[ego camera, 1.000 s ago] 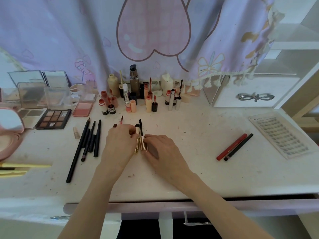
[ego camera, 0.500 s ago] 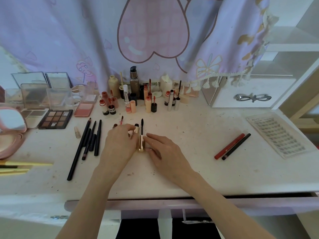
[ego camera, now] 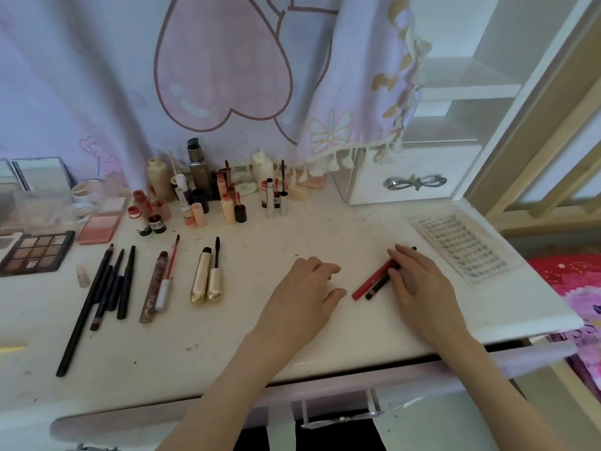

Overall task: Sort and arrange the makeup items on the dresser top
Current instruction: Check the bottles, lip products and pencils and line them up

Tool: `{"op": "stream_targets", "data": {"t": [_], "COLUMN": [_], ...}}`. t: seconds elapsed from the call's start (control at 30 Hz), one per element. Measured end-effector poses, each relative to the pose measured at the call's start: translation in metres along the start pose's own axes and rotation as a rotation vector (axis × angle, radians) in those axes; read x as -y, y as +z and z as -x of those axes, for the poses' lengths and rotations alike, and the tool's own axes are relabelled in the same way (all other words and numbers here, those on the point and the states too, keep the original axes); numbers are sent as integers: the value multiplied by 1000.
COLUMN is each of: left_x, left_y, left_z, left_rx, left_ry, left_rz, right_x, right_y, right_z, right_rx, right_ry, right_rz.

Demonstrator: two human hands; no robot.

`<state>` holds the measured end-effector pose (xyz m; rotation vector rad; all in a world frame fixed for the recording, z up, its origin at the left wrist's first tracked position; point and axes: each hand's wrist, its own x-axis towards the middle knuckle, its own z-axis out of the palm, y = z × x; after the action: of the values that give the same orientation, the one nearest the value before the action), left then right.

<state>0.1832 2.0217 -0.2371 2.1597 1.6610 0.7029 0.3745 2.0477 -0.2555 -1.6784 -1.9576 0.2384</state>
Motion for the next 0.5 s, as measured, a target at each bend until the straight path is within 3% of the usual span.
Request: {"op": "stream_targets", "data": {"t": [0.23, 0.5], "left_x": [-22, -20], "left_y": [23, 23], "left_z": [-18, -21], "left_rx": [48, 8], "left_ry": [5, -126], "left_rz": [-7, -8], "right_x": [-10, -10], "right_y": [1, 1], "right_z": [2, 5], "right_rx": [57, 69], "right_ry": [64, 68], "right_rz": [30, 13]}}
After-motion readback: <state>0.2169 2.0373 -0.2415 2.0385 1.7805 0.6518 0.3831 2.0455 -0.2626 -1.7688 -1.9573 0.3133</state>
